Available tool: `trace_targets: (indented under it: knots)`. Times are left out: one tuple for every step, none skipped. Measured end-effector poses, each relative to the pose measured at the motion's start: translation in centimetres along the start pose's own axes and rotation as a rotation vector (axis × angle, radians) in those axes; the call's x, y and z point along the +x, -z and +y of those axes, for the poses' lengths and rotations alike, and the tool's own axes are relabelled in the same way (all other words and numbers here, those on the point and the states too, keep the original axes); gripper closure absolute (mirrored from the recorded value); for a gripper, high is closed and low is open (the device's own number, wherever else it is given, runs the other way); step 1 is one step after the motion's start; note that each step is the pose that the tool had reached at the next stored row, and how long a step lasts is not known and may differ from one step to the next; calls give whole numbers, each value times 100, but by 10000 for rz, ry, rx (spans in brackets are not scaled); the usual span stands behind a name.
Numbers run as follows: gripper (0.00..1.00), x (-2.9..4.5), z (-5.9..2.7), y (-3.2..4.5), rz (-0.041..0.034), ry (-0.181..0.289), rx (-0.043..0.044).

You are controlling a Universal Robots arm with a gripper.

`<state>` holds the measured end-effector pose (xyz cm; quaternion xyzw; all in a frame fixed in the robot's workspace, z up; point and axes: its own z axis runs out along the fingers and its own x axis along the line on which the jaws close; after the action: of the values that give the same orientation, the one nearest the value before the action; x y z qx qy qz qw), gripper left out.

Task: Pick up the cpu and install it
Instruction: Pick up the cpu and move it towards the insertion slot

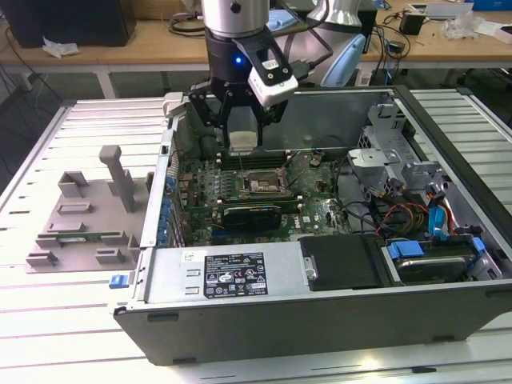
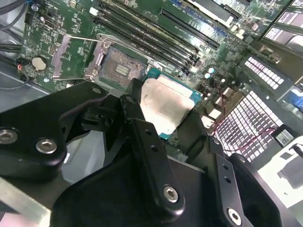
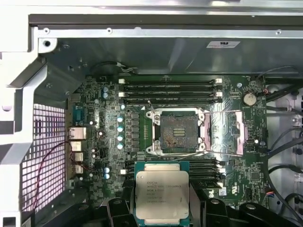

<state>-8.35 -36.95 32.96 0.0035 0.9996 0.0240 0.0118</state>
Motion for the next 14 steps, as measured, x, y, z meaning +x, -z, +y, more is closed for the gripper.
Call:
trace_targets:
  knots:
    - [45,-4,-1,-29,1,2,0]
    - [45,-10,-2,-68,6,-1,1]
    - [45,-14,1,-98,7,-1,2]
    - [45,-20,3,-118,8,1,1]
    - [45,-29,5,-137,7,0,-1]
    - [45,-41,6,-156,9,-1,0]
    - [45,-62,8,-179,12,-1,1]
    - [45,-102,9,-212,22,-1,2]
    - [45,-124,10,-230,28,-1,2]
    - [45,-146,13,-248,33,-1,1]
    - [45,-174,18,-273,40,-2,0]
    - [45,-196,23,-295,45,-2,-1]
    - [45,-222,29,-322,52,-3,1]
    - [45,-236,33,-338,57,-3,1]
